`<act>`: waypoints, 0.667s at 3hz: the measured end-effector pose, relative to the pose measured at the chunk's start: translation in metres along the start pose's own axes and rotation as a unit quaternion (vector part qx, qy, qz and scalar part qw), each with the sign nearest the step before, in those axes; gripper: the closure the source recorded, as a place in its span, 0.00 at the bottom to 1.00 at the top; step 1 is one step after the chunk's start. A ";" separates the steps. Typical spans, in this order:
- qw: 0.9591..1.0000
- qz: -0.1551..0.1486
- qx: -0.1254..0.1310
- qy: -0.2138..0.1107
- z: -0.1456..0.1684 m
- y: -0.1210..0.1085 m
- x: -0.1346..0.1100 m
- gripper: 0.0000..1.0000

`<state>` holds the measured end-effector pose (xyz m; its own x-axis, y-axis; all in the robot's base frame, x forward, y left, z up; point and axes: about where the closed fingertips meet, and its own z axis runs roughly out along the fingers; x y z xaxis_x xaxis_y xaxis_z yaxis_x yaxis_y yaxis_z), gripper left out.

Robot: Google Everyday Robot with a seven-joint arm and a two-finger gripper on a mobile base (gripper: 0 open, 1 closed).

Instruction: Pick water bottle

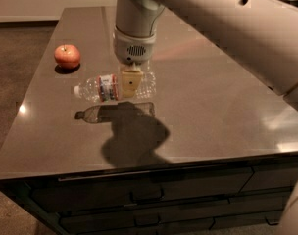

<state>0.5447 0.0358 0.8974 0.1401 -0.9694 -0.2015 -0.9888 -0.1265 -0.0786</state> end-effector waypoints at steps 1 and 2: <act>1.000 0.009 0.018 -0.009 -0.028 -0.013 0.011 1.00; 0.998 0.034 0.040 -0.029 -0.061 -0.031 0.031 1.00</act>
Offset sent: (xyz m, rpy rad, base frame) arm 0.0345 -0.0557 0.0718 0.0437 -0.0569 -0.0865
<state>0.5763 -0.0028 0.9537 0.0771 -0.9611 -0.2651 -0.9894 -0.0408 -0.1395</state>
